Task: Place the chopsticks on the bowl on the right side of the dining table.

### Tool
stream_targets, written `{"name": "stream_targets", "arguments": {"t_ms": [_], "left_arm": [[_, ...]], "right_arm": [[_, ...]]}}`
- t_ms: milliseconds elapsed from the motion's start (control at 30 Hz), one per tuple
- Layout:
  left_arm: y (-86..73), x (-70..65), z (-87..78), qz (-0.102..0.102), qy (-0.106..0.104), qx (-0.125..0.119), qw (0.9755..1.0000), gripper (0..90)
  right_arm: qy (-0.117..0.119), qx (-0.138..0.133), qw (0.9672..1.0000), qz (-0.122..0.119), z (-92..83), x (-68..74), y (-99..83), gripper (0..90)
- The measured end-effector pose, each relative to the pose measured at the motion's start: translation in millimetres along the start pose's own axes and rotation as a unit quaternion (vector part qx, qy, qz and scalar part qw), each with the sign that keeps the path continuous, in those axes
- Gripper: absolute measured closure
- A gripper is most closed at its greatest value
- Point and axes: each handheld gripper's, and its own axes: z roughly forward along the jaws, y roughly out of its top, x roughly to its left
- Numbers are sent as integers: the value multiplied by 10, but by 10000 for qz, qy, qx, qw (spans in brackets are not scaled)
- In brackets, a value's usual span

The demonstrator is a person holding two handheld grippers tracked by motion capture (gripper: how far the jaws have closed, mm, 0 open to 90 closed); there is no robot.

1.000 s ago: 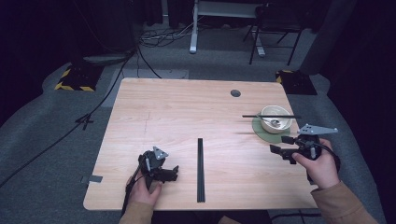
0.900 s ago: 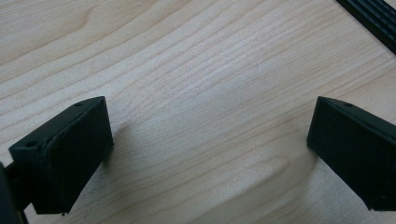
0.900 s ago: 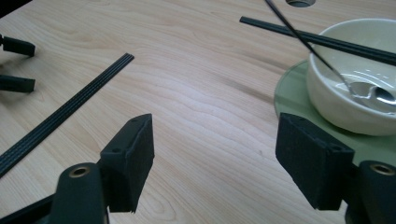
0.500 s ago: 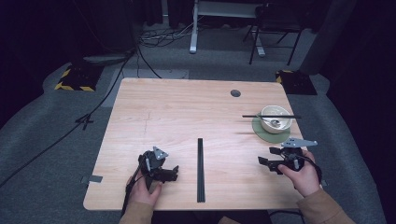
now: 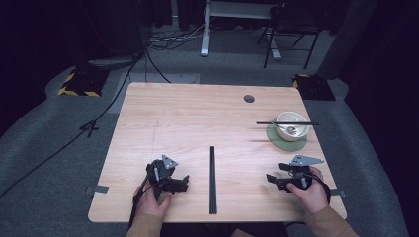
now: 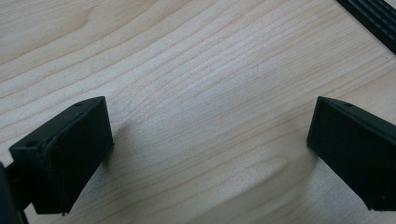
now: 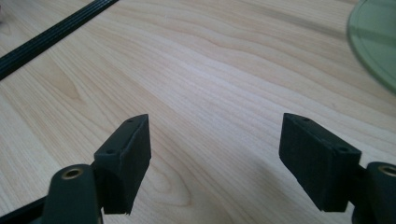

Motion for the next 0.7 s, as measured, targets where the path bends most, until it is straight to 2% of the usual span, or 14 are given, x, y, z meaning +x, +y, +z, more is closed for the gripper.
{"name": "stream_targets", "arguments": {"t_ms": [100,200,233,367,500,700], "left_arm": [[-1,-2,1,-7,-17,3,10000,5],[0,-1,1,-6,-13,2,10000,5],[0,-1,0,-4,-11,1,10000,5],[-1,-1,0,-5,-10,1,10000,5],[1,-1,1,-1,-2,3,10000,5],[5,-8,4,-35,4,21,10000,2]], "right_arm": [[10,23,9999,-168,50,12,-59,248],[26,22,9998,-192,100,31,-98,231],[60,-3,9996,-289,112,27,-109,225],[50,45,9992,-401,136,35,-98,192],[-85,167,9971,-738,164,61,-91,148],[-95,187,9972,-720,166,66,-89,141]]}}
